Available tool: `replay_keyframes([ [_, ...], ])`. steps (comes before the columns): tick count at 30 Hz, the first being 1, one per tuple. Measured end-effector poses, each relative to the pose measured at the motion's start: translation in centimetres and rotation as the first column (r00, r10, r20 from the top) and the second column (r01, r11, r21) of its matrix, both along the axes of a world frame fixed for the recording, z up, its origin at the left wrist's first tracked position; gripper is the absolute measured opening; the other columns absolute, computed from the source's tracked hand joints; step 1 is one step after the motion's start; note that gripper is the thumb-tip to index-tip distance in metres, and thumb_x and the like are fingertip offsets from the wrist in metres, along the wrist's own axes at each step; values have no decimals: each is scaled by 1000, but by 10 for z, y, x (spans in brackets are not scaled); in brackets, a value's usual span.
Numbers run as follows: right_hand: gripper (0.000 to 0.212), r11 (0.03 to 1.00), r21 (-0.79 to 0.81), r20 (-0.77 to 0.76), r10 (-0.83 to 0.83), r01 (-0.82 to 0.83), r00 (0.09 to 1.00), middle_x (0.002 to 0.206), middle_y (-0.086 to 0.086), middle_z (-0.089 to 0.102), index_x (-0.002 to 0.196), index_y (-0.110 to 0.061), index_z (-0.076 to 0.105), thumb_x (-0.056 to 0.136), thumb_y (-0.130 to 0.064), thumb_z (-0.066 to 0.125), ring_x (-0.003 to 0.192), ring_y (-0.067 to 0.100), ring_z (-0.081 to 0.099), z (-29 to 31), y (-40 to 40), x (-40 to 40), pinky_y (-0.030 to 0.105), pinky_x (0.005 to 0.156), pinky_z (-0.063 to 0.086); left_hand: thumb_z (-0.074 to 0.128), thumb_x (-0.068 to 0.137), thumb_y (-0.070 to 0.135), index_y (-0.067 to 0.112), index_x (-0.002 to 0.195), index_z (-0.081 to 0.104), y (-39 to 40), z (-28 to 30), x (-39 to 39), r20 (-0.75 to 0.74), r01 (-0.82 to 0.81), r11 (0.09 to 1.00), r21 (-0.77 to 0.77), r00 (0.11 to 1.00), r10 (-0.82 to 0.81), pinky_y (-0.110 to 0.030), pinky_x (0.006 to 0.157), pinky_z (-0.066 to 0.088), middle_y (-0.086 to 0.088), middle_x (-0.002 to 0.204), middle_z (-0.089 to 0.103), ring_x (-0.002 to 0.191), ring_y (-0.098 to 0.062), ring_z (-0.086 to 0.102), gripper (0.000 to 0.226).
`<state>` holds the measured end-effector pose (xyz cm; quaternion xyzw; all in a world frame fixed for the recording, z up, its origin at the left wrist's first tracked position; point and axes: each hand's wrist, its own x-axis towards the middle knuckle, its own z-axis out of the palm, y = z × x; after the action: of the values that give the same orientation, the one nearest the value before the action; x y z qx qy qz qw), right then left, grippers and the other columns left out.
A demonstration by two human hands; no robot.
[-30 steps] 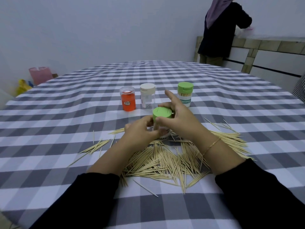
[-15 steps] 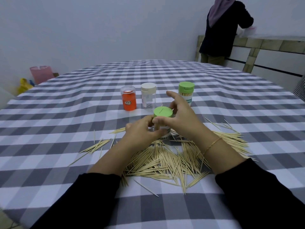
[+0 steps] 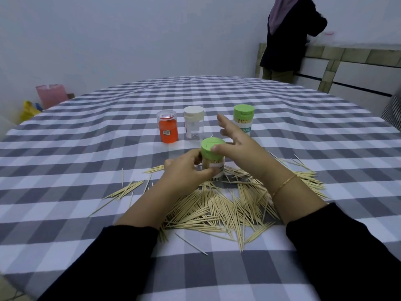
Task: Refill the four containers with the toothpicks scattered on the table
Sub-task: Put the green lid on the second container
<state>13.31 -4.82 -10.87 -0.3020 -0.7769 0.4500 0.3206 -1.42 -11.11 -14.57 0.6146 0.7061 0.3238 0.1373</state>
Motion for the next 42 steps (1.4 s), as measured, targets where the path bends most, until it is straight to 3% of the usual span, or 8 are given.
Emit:
replay_keyframes([
  [6, 73, 988, 124, 75, -104, 94, 992, 122, 1, 49, 143, -31, 35, 81, -28, 73, 98, 7, 53, 1, -3, -2, 16, 77, 46, 59, 84, 59, 33, 119, 56, 1, -2, -1, -5, -7, 1000, -2, 1000, 7, -35, 91, 23, 16, 112, 63, 113, -9, 54, 44],
  [9, 76, 988, 128, 63, -99, 90, 993, 129, -1, 42, 145, -34, 28, 82, -36, 70, 114, 11, 46, -1, -3, -3, 21, 87, 43, 59, 84, 59, 36, 116, 55, 1, -2, -1, -11, 4, 1000, -1, 1000, -4, -34, 89, 19, 17, 113, 63, 112, -7, 54, 40],
  [12, 70, 999, -20, 6, 28, -28, 1000, 145, -5, 39, 148, -34, 25, 90, -13, 58, 128, 10, 42, 2, -2, 2, 32, 103, 42, 60, 85, 56, 34, 118, 56, 0, 0, 0, -3, 8, 1000, 4, 1000, -8, -35, 90, 21, 17, 114, 64, 112, -7, 55, 40],
  [18, 78, 980, 159, 74, -135, 121, 988, 114, -3, 50, 144, -31, 32, 79, -28, 75, 95, 5, 53, 2, -3, -3, 15, 77, 45, 59, 85, 56, 35, 117, 55, 0, 0, 0, -1, 8, 1000, 3, 1000, -8, -34, 90, 21, 18, 108, 62, 112, -8, 54, 39],
  [21, 81, 980, 159, 73, -136, 123, 988, 122, -3, 43, 146, -33, 27, 79, -36, 73, 110, 11, 46, -1, -2, -4, 25, 89, 43, 61, 85, 54, 35, 117, 55, -1, 0, -1, 12, 7, 1000, 11, 1000, -7, -35, 96, 26, 17, 109, 64, 111, -7, 55, 38],
  [25, 70, 1000, 9, 52, 8, -9, 999, 144, -8, 41, 148, -33, 25, 89, -10, 56, 123, 8, 46, 2, -2, 2, 32, 102, 44, 63, 86, 47, 33, 118, 56, -2, 2, 3, 12, -2, 1000, 16, 1000, 2, -40, 102, 29, 18, 103, 62, 109, -8, 56, 35],
  [29, 69, 999, 41, 63, -33, 31, 997, 135, -4, 51, 146, -29, 30, 88, -10, 63, 114, 11, 55, 5, -5, 2, 29, 98, 47, 59, 86, 53, 36, 112, 57, -3, 3, 5, -31, -28, 999, 32, 999, 29, -34, 85, 20, 19, 99, 63, 108, -6, 54, 31],
  [42, 70, 985, 173, 327, -48, -10, 944, 141, -4, 45, 143, -26, 39, 81, -22, 72, 113, 6, 47, 13, -4, 5, 12, 80, 42, 47, 75, 65, 33, 92, 58, 1, 8, 5, -205, -52, 999, -17, 978, 47, -36, 82, 25, 15, 95, 59, 105, -12, 49, 38],
])
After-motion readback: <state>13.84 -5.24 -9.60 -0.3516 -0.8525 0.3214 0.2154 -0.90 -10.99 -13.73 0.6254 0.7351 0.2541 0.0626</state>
